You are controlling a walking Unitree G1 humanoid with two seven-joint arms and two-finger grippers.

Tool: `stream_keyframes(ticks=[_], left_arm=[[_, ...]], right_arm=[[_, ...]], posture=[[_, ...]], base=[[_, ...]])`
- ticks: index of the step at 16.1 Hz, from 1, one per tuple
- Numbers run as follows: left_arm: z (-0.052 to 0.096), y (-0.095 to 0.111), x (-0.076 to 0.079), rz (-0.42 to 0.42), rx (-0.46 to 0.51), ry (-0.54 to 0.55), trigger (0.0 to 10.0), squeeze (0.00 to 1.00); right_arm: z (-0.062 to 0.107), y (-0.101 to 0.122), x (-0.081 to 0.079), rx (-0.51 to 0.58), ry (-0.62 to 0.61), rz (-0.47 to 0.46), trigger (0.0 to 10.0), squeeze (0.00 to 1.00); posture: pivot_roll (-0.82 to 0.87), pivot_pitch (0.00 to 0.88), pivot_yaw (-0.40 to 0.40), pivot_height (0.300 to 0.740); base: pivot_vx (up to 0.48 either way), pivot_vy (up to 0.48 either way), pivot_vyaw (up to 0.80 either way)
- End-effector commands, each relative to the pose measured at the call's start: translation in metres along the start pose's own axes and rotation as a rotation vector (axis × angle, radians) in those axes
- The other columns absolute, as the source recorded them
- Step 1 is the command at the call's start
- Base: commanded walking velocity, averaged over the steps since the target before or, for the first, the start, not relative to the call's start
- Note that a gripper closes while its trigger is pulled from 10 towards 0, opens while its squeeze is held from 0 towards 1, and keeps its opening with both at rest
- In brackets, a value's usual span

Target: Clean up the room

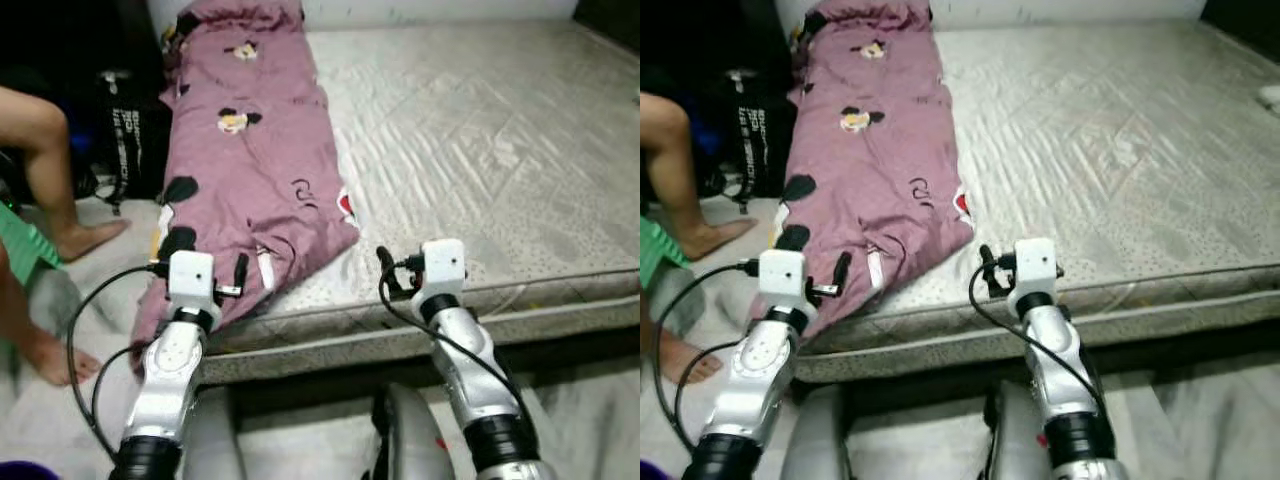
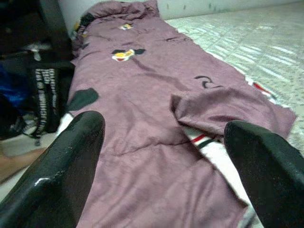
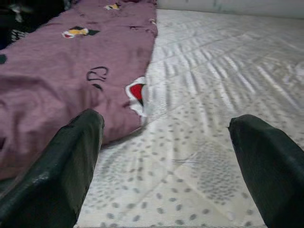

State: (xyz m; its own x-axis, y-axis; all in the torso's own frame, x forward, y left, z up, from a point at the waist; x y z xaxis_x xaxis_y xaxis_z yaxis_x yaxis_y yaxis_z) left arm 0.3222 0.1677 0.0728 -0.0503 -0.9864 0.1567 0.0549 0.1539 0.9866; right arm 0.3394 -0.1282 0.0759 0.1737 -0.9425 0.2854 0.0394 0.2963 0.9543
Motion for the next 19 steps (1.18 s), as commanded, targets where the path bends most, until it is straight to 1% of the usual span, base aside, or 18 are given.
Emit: stream_keyframes(ticks=[1,3,5,6,7,8,9,10,12,13,15,16,17,18,19], left_arm=[[-0.002,0.001,-0.006,0.001,-0.008,0.019,10.0,0.00],[-0.009,0.004,-0.006,0.015,0.003,0.038,10.0,0.00],[-0.012,0.008,-0.006,0.030,0.024,0.053,10.0,0.00],[-0.014,0.009,-0.006,0.057,0.033,0.067,10.0,0.00],[-0.017,0.009,-0.016,0.107,0.038,0.132,10.0,0.00],[-0.019,0.009,-0.022,0.134,0.040,0.174,10.0,0.00],[-0.020,0.009,-0.031,0.156,0.038,0.227,10.0,0.00],[-0.021,0.009,-0.042,0.170,0.039,0.287,10.0,0.00],[-0.023,0.008,-0.049,0.181,0.035,0.321,10.0,0.00],[-0.023,0.008,-0.050,0.186,0.035,0.331,10.0,0.00],[-0.031,0.010,-0.057,0.205,0.028,0.354,10.0,0.00],[-0.036,0.008,-0.055,0.222,0.010,0.344,10.0,0.00],[-0.040,0.006,-0.053,0.231,-0.013,0.334,10.0,0.00],[-0.050,-0.005,-0.045,0.252,-0.099,0.319,10.0,0.00],[-0.052,-0.007,-0.043,0.247,-0.116,0.320,10.0,0.00]], right_arm=[[-0.001,0.001,-0.003,-0.009,0.008,-0.011,10.0,0.00],[0.000,0.002,0.001,-0.002,-0.012,-0.012,10.0,0.00],[0.004,0.004,0.008,0.007,-0.027,-0.008,10.0,0.00],[0.007,0.004,0.014,0.007,-0.041,0.001,10.0,0.00],[0.015,-0.001,0.032,-0.012,-0.082,0.010,10.0,0.00],[0.021,-0.004,0.045,-0.025,-0.107,0.019,10.0,0.00],[0.028,-0.006,0.056,-0.033,-0.123,0.047,10.0,0.00],[0.042,-0.013,0.070,-0.062,-0.151,0.053,10.0,0.00],[0.055,-0.019,0.079,-0.092,-0.168,0.054,10.0,0.00],[0.059,-0.020,0.080,-0.097,-0.167,0.064,10.0,0.00],[0.087,-0.029,0.089,-0.156,-0.173,0.105,10.0,0.00],[0.102,-0.033,0.094,-0.184,-0.185,0.117,10.0,0.00],[0.106,-0.032,0.097,-0.194,-0.194,0.121,10.0,0.00],[0.118,-0.028,0.106,-0.216,-0.222,0.141,10.0,0.00],[0.120,-0.027,0.107,-0.219,-0.225,0.142,10.0,0.00]], posture=[[0.05,0.000,0.004,0.544],[0.04,0.000,0.007,0.544],[0.03,0.000,0.008,0.544],[0.03,0.000,0.009,0.544],[0.01,0.000,0.013,0.544],[0.00,0.000,0.014,0.544],[-0.02,0.000,0.014,0.544],[-0.04,0.000,0.013,0.544],[-0.06,0.000,0.012,0.544],[-0.07,0.000,0.011,0.544],[-0.11,0.000,0.009,0.544],[-0.13,0.022,0.009,0.544],[-0.14,0.031,0.010,0.544],[-0.18,0.062,0.010,0.544],[-0.19,0.067,0.010,0.544]], base=[[0.000,0.000,-0.80],[0.000,0.000,-0.80],[0.000,0.000,0.00],[0.000,0.000,0.00],[0.000,0.000,0.00],[0.000,0.000,0.00],[0.000,0.000,0.00],[0.000,0.000,0.00],[0.000,0.000,0.00],[0.000,0.000,0.00],[0.000,0.000,0.00],[0.000,0.000,0.00],[0.000,0.000,0.00],[0.000,0.000,0.00],[0.000,0.000,0.00]])
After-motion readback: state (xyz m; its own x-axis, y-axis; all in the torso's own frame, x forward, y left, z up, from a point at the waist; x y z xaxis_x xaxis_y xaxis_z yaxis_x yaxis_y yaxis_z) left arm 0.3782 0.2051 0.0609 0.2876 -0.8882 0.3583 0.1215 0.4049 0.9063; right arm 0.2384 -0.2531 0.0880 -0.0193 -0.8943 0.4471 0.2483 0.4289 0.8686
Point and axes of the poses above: a point about 5 cm out from each wrist's last joint towards the gripper, its own z axis pointing back from the gripper into the wrist, its own y axis along the axis of the wrist's last joint, x = y × z, the point moved 4 cm from there along -z, pointing out of the wrist towards the gripper, and after that the axes turned 15 degrees about z, right-handed, at the moved point
